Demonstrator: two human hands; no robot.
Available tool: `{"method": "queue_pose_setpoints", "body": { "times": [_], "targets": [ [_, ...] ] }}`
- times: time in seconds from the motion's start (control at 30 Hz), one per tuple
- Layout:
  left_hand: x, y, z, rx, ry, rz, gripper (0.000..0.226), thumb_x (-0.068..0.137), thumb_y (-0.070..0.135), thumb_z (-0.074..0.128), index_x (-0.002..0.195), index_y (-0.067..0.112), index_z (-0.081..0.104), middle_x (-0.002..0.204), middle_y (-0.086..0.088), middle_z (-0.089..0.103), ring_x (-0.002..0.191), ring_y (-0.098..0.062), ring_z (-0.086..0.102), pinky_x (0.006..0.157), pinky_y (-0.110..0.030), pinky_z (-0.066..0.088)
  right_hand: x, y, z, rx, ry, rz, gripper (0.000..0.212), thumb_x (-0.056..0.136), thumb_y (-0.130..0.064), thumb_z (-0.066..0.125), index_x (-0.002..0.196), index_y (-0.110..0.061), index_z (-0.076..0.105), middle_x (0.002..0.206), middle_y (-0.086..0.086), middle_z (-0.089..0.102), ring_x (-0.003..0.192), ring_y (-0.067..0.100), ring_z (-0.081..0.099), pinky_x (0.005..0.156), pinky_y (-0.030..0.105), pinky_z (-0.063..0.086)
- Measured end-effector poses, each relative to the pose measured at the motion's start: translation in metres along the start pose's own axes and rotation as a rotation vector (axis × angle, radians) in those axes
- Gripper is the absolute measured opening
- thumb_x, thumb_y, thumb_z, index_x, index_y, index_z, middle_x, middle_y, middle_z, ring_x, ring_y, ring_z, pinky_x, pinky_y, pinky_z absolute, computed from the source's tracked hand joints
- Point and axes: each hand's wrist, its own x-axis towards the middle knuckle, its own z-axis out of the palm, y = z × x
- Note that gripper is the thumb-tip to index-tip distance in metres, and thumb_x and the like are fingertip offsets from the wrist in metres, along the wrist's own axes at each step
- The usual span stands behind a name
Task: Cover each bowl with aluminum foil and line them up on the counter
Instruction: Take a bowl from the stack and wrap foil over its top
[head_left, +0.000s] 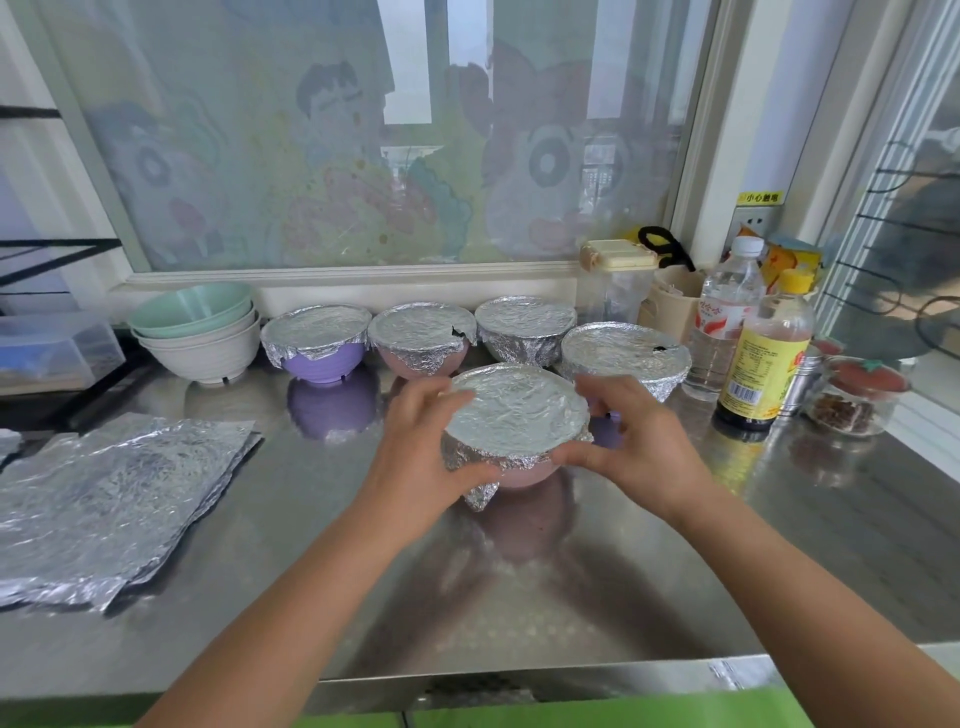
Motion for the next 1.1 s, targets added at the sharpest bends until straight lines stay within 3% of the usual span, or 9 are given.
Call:
{"method": "queue_pose_setpoints", "body": {
  "times": [0.07,0.13,0.2,0.3,0.5,0.67,0.87,1.0,1.1],
  "targets": [
    [0.001,-0.001,0.002,-0.226,-0.026,-0.145,0.099,0.053,0.059,0.083,0.140,0.031,0.043,0.138,0.008,0.043,0.133,-0.012,0.038,0.113,-0.030,0.030,0.001,0.001,-0.002,0.184,-0.056,0.142,0.085,0.068,-0.013,0.086,0.139,-0.020,0.041,0.106,-0.023,0.049,0.087,-0.031,0.048,0.073,-0.006,0.034],
    [0.003,-0.004,0.006,-0.462,-0.099,-0.222,0.112,0.051,0.050,0.091,0.145,0.027,0.036,0.141,0.006,0.048,0.134,-0.014,0.042,0.115,-0.042,0.031,0.004,0.004,0.005,0.308,-0.122,0.205,0.087,0.071,0.006,0.080,0.140,-0.015,0.033,0.104,-0.027,0.044,0.082,-0.034,0.048,0.072,-0.006,0.036],
    [0.003,-0.005,0.009,-0.546,-0.123,-0.261,0.108,0.052,0.038,0.094,0.143,0.020,0.039,0.137,0.003,0.054,0.131,-0.016,0.048,0.113,-0.049,0.034,0.005,0.008,0.009,0.378,-0.137,0.248,0.086,0.068,0.004,0.081,0.133,-0.022,0.031,0.109,-0.026,0.047,0.089,-0.029,0.052,0.078,-0.003,0.038],
    [0.002,-0.005,0.014,-0.522,-0.054,-0.282,0.094,0.052,0.038,0.093,0.133,0.022,0.049,0.130,0.005,0.059,0.125,-0.015,0.053,0.108,-0.051,0.039,0.005,0.013,0.016,0.427,-0.107,0.292,0.105,0.054,-0.016,0.088,0.143,-0.018,0.033,0.128,-0.013,0.052,0.116,-0.005,0.054,0.100,0.016,0.041],
    [0.002,-0.010,0.021,-0.519,0.011,-0.291,0.091,0.052,0.040,0.093,0.132,0.028,0.051,0.130,0.006,0.060,0.125,-0.017,0.053,0.107,-0.049,0.041,0.007,0.016,0.030,0.553,0.002,0.284,0.071,0.064,0.020,0.077,0.103,-0.030,0.044,0.103,-0.020,0.059,0.088,-0.018,0.062,0.073,0.009,0.049],
    [0.013,-0.026,0.025,-0.578,0.016,-0.380,0.094,0.052,0.022,0.091,0.135,0.027,0.048,0.131,0.009,0.059,0.126,-0.012,0.052,0.109,-0.040,0.039,0.023,0.024,0.045,0.587,0.058,0.359,0.070,0.061,0.003,0.087,0.118,-0.016,0.050,0.116,0.003,0.067,0.105,0.008,0.066,0.086,0.026,0.055],
    [0.021,-0.041,0.043,-0.616,-0.026,-0.455,0.093,0.052,0.000,0.080,0.129,0.035,0.044,0.130,0.017,0.057,0.128,-0.005,0.049,0.106,-0.025,0.040,0.034,0.036,0.056,0.618,0.106,0.414,0.054,0.074,0.005,0.079,0.121,-0.006,0.055,0.111,0.006,0.072,0.106,0.019,0.068,0.093,0.034,0.054],
    [0.022,-0.043,0.054,-0.547,0.018,-0.462,0.100,0.052,0.000,0.079,0.136,0.038,0.040,0.134,0.019,0.055,0.130,-0.007,0.048,0.109,-0.038,0.039,0.037,0.039,0.064,0.629,0.126,0.426,0.039,0.077,0.003,0.078,0.109,-0.009,0.059,0.102,-0.006,0.074,0.101,0.005,0.068,0.084,0.020,0.053],
    [0.025,-0.037,0.059,-0.540,0.080,-0.471,0.098,0.053,0.006,0.080,0.138,0.035,0.040,0.134,0.017,0.055,0.130,-0.008,0.049,0.110,-0.046,0.038,0.040,0.041,0.067,0.607,0.137,0.426,0.039,0.078,-0.003,0.079,0.110,-0.006,0.058,0.106,-0.001,0.073,0.104,0.013,0.068,0.090,0.028,0.053]
  ]
}}
